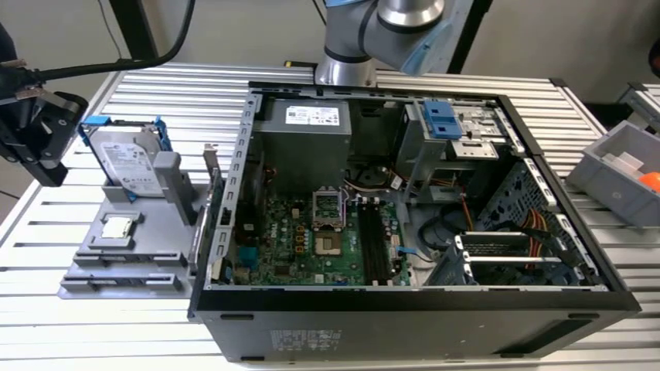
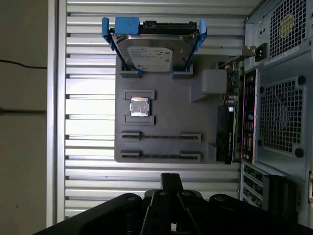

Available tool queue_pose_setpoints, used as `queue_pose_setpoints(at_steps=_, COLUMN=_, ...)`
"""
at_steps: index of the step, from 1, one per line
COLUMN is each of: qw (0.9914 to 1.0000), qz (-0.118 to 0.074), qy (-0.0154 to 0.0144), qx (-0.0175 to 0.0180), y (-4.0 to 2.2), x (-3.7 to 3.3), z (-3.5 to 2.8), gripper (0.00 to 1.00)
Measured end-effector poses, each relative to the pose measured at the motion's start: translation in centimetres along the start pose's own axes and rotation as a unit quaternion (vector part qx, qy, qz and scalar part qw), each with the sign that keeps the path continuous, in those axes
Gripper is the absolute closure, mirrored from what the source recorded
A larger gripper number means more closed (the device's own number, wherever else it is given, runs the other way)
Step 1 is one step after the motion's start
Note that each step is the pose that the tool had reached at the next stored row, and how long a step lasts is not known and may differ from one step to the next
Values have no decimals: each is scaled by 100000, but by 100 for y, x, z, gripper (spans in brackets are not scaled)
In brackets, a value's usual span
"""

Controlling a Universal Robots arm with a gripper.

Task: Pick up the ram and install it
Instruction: 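Pick up the ram and move it above insertion slot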

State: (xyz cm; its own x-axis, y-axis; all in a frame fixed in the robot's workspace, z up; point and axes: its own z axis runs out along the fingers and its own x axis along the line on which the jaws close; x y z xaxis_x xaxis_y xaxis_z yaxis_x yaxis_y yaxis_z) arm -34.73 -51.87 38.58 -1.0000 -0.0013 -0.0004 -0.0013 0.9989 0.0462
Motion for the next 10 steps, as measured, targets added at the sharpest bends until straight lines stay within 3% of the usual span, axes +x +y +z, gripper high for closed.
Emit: queue_pose_setpoints(at_steps=10, qw=99998, qz=-660, qy=32, qx=3, y=0, x=1, z=0, gripper=100)
